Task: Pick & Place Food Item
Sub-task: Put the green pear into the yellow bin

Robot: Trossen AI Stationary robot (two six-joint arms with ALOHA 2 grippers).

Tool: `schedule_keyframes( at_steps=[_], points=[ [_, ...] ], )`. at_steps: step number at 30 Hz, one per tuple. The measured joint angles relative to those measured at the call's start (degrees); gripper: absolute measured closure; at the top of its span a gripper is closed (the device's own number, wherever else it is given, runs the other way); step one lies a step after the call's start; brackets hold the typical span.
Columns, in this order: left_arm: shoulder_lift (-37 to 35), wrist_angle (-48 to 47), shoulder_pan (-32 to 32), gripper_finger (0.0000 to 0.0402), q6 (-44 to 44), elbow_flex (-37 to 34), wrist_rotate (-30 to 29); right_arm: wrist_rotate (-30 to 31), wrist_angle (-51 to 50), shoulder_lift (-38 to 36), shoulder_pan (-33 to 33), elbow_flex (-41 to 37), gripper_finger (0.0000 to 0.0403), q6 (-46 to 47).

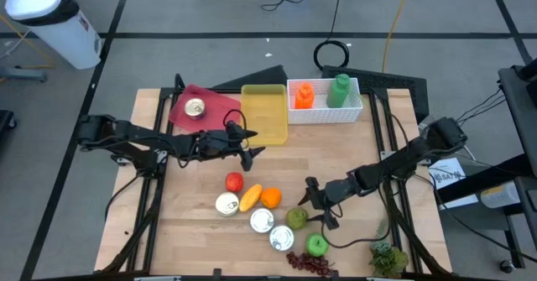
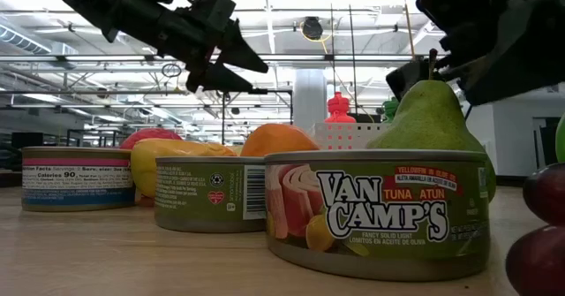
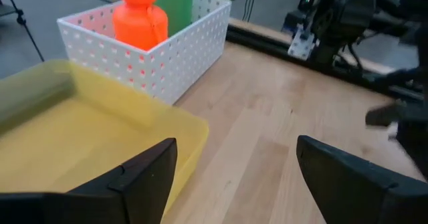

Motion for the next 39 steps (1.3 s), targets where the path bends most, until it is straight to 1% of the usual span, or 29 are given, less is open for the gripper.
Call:
schedule_keyframes(
  at_steps=[3,6,11,14,17,20,23,26,31,34,35,39],
  points=[
    [0.5,0.4,0.0,0.0074,0.0,0.0,-0.2,-2.0,1.1,1.4,-0.2,0.0,0.0123,0.7],
    [0.4,0.5,0.2,0.0071,0.0,0.0,-0.4,-2.1,1.1,2.0,-0.6,0.0,0.0116,1.4],
    [0.4,0.8,0.2,0.0079,0.0,0.0,-0.5,-2.0,3.3,2.0,-2.0,0.0,0.0123,1.2],
    [0.4,0.8,0.2,0.0086,0.0,0.0,-0.5,-1.9,5.2,2.0,-2.6,0.0,0.0138,1.1],
    [0.4,1.0,0.2,0.0092,0.0,0.0,-0.5,-2.0,5.0,2.0,-2.7,0.0,0.0155,1.8],
    [0.4,1.0,0.2,0.0096,0.0,0.0,-0.5,-3.5,4.6,2.0,-2.6,0.0,0.0169,1.7],
    [0.4,1.0,0.2,0.0093,0.0,0.0,-0.5,-5.0,4.6,2.0,-2.5,0.0,0.0184,1.5],
    [0.4,1.0,0.2,0.0088,0.0,0.0,-0.5,-5.0,4.0,2.0,-2.5,0.0,0.0203,1.0],
    [0.4,0.9,0.2,0.0083,1.1,0.0,-0.5,-5.0,3.8,2.0,-2.5,-0.1,0.0253,-2.1],
    [0.4,0.9,0.2,0.0086,1.1,0.0,-0.5,-4.9,4.5,2.0,-2.8,-0.1,0.0289,-4.1],
    [0.4,0.9,0.2,0.0088,1.3,0.0,-0.5,-4.9,4.7,2.0,-3.0,-0.1,0.0296,-4.6],
    [0.4,0.9,0.2,0.0097,1.4,0.0,-0.5,-4.7,5.5,2.0,-4.0,-0.1,0.0296,-5.9]
  ],
)
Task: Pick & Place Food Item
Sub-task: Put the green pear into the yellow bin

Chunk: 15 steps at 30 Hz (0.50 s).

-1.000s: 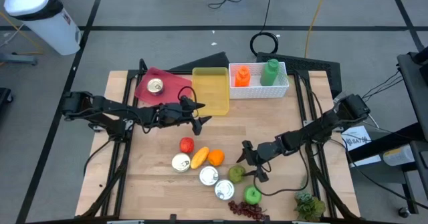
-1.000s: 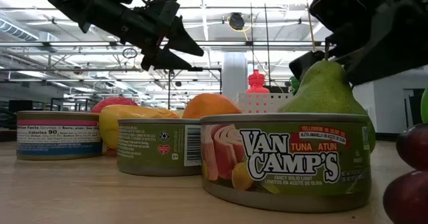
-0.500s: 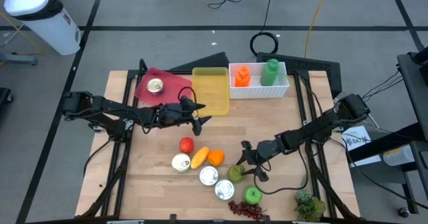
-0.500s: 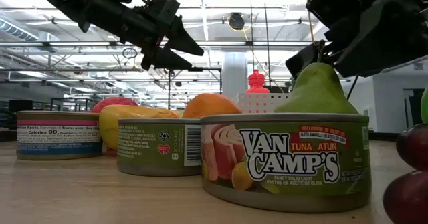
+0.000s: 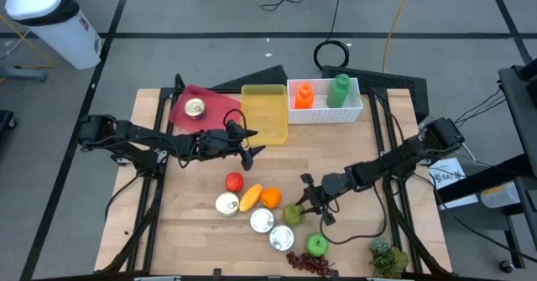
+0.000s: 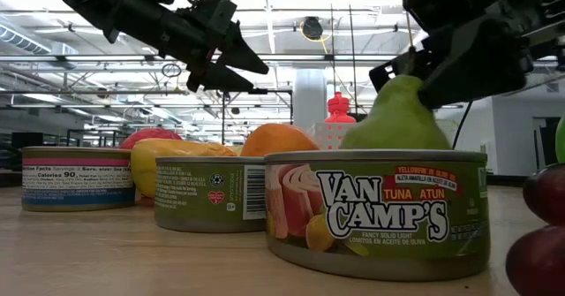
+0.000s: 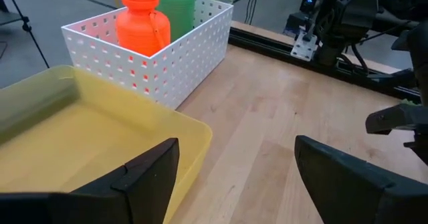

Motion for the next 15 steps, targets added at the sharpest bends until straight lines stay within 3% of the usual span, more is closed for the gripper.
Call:
schedule_keyframes(
  at_steps=[3,9,15],
  points=[
    [0.0,0.0,0.0,0.0102,-0.4,0.0,0.1,4.0,-1.0,-0.2,-1.1,0.0,0.0296,-1.3],
    [0.5,3.0,-0.9,0.0098,-3.4,0.0,6.3,19.3,-7.9,-1.5,-5.1,0.1,0.0296,-0.6],
    [6.0,4.4,-4.2,0.0100,0.9,4.5,6.7,19.2,-9.5,-1.5,-9.7,0.1,0.0296,6.7]
  ],
)
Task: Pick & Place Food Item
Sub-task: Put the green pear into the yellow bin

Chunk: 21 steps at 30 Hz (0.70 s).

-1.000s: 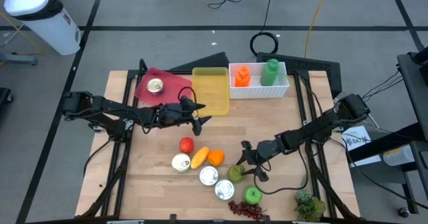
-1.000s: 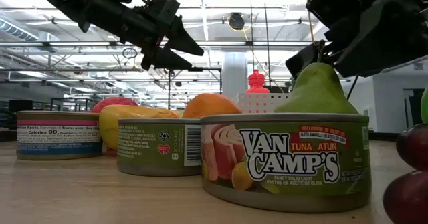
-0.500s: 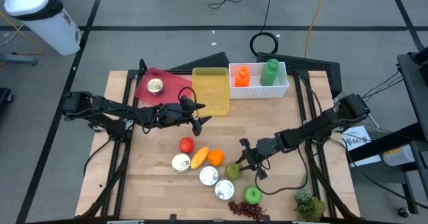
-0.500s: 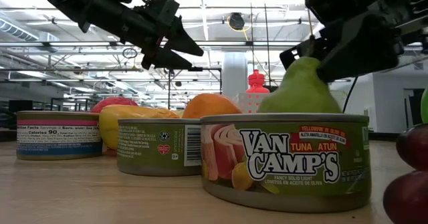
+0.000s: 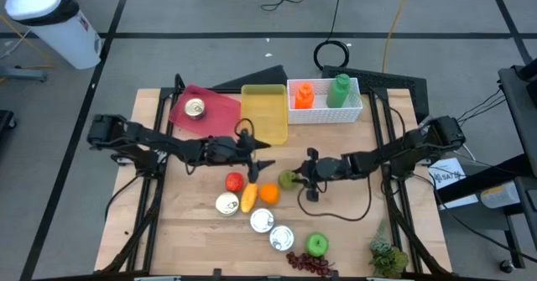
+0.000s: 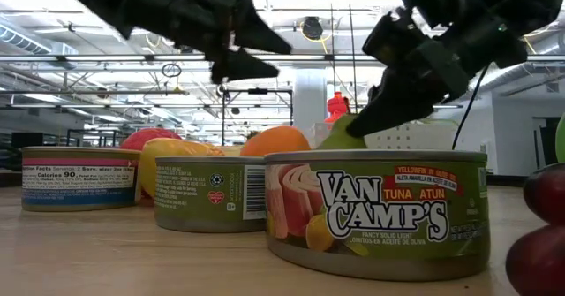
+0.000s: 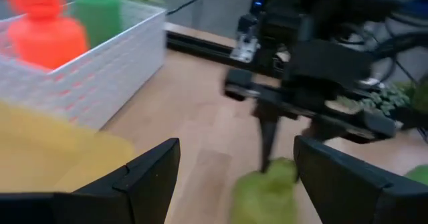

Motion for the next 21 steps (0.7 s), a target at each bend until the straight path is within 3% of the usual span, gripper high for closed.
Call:
schedule_keyframes(
  at_steps=[11,21],
  points=[
    [17.3,-2.5,-1.4,0.0107,11.6,14.0,10.8,0.2,-0.3,0.1,-2.4,0.0,0.0296,5.4],
    [21.0,-4.5,-1.2,0.0122,18.2,16.5,1.4,0.2,-0.4,0.1,-2.4,0.0,0.0296,5.4]
  ],
)
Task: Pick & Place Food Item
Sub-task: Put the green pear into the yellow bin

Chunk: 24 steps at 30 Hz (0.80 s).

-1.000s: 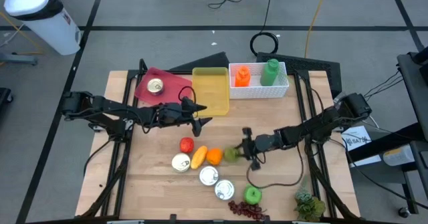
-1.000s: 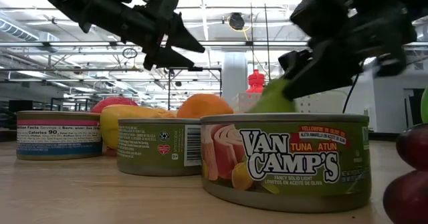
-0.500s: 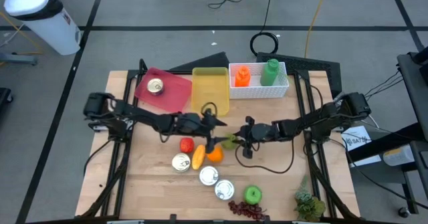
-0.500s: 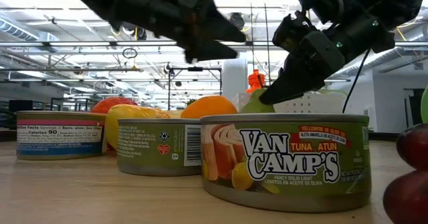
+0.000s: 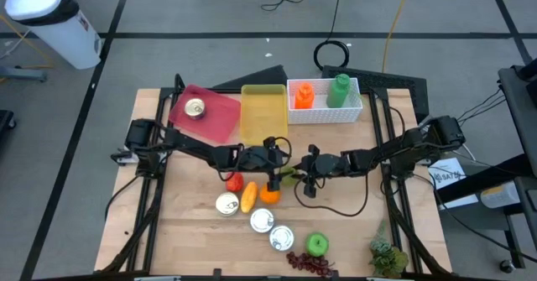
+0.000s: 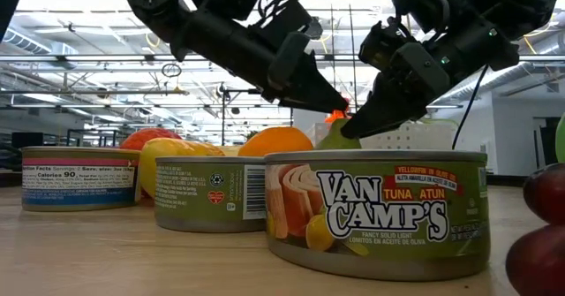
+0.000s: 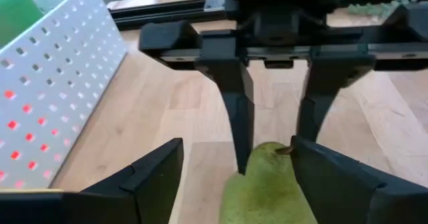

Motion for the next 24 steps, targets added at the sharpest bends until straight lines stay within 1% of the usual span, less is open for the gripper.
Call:
schedule_keyframes(
  at_steps=[3,8,14,21,24],
  points=[
    [0.0,-0.1,0.4,0.0146,-0.6,0.0,1.0,0.0,0.0,0.0,0.0,0.0,0.0296,0.0],
    [0.0,-0.1,0.4,0.0204,-1.3,0.0,3.8,0.0,0.0,0.0,0.0,0.0,0.0296,0.0],
    [0.0,-0.4,0.5,0.0273,-1.1,0.0,4.0,0.0,0.0,0.0,0.0,0.0,0.0288,0.0],
    [0.0,-0.6,0.7,0.0335,-1.1,0.0,4.1,-0.1,0.0,0.0,0.0,0.0,0.0296,0.0],
    [0.0,-0.8,0.8,0.0373,-0.6,0.0,4.9,-0.1,0.0,0.0,0.0,0.0,0.0290,0.0]
  ],
)
